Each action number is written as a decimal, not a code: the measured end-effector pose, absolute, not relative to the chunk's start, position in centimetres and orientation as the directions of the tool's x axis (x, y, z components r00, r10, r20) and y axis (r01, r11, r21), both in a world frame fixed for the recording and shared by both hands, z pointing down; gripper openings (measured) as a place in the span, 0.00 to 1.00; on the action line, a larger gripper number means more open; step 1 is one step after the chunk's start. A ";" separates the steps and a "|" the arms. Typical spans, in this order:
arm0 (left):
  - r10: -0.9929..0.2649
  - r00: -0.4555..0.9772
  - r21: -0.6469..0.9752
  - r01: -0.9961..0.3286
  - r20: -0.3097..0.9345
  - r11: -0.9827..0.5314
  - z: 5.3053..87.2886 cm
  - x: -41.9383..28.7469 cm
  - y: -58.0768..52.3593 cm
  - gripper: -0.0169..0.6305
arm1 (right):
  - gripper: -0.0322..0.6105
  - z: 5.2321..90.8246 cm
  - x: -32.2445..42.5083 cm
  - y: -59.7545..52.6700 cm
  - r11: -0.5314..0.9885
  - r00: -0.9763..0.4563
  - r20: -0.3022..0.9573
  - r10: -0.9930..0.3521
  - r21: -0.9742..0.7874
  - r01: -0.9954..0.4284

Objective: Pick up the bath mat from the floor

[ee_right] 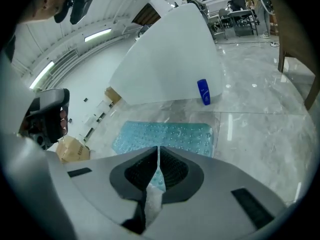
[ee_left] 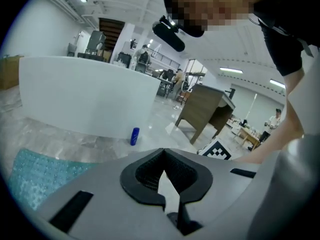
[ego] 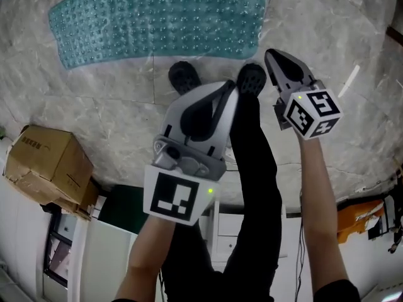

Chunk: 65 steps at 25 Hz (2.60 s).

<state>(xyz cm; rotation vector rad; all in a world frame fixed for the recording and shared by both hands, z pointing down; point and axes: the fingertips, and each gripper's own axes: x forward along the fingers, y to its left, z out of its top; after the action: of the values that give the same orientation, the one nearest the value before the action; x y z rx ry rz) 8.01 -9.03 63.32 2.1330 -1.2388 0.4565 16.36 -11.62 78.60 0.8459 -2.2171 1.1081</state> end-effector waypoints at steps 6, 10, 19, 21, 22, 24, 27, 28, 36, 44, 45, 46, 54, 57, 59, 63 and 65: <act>-0.651 0.470 0.388 -0.878 0.596 -0.279 71.1 7.6 -8.8 0.05 | 0.07 89.1 15.3 -11.7 0.464 -0.663 0.705 -0.253 -0.513 -0.722; -0.650 0.472 0.403 -0.876 0.596 -0.266 74.4 8.3 -8.6 0.05 | 0.07 94.6 16.4 -12.7 0.414 -0.617 0.742 -0.262 -0.491 -0.766; -0.563 0.529 0.389 -0.849 0.635 -0.359 78.8 10.4 -8.2 0.05 | 0.28 103.1 17.7 -14.6 0.384 -0.493 0.832 -0.253 -0.382 -0.841; -0.570 0.527 0.380 -0.850 0.631 -0.366 79.1 10.1 -9.1 0.05 | 0.34 104.3 18.0 -14.9 0.370 -0.463 0.847 -0.261 -0.356 -0.858; -0.575 0.522 0.375 -0.853 0.630 -0.364 79.3 9.9 -9.6 0.05 | 0.36 104.7 17.9 -15.2 0.364 -0.453 0.851 -0.267 -0.346 -0.865; -0.590 0.508 0.376 -0.862 0.628 -0.342 79.6 9.4 -10.3 0.05 | 0.38 105.5 17.7 -15.5 0.351 -0.440 0.854 -0.277 -0.336 -0.874; -0.593 0.502 0.384 -0.865 0.630 -0.323 79.9 9.2 -10.6 0.05 | 0.40 106.6 17.2 -15.9 0.321 -0.423 0.861 -0.282 -0.330 -0.887; -0.586 0.507 0.384 -0.862 0.632 -0.331 80.0 9.2 -10.6 0.05 | 0.41 107.0 17.1 -16.1 0.310 -0.409 0.867 -0.285 -0.320 -0.895; -0.605 0.486 0.409 -0.871 0.631 -0.273 80.5 7.7 -11.0 0.05 | 0.47 108.9 15.8 -16.6 0.240 -0.340 0.886 -0.315 -0.272 -0.932; -0.614 0.475 0.427 -0.873 0.631 -0.236 80.9 6.7 -11.2 0.05 | 0.47 109.1 14.6 -16.6 0.212 -0.307 0.893 -0.328 -0.247 -0.945; -0.613 0.476 0.429 -0.872 0.631 -0.235 80.9 6.7 -11.2 0.05 | 0.47 109.1 14.6 -16.6 0.214 -0.303 0.895 -0.327 -0.242 -0.946; -0.613 0.478 0.433 -0.870 0.629 -0.235 80.9 6.7 -11.3 0.05 | 0.47 109.1 14.6 -16.7 0.215 -0.298 0.896 -0.328 -0.236 -0.947; -0.611 0.474 0.446 -0.870 0.634 -0.212 81.2 6.1 -11.1 0.05 | 0.47 108.8 15.6 -17.0 0.220 -0.204 0.913 -0.352 -0.132 -0.967; -0.618 0.466 0.450 -0.871 0.633 -0.197 81.1 5.8 -11.2 0.05 | 0.48 108.9 16.6 -17.3 0.212 -0.150 0.918 -0.366 -0.075 -0.974; -0.614 0.472 0.449 -0.869 0.632 -0.205 81.1 5.8 -11.1 0.05 | 0.48 109.2 16.7 -17.3 0.189 -0.147 0.921 -0.360 -0.083 -0.979; -0.609 0.478 0.453 -0.867 0.633 -0.209 81.2 5.6 -10.9 0.05 | 0.48 109.4 16.4 -17.1 0.151 -0.153 0.919 -0.362 -0.104 -0.983; -0.611 0.478 0.453 -0.866 0.631 -0.210 81.2 5.5 -10.8 0.05 | 0.48 109.2 15.9 -17.2 0.150 -0.185 0.913 -0.363 -0.138 -0.979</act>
<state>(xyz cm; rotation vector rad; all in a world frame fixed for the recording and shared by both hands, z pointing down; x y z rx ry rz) 5.48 -10.82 81.18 1.9261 -1.2277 0.4038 15.89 -17.17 109.19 1.3063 -1.6717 1.0304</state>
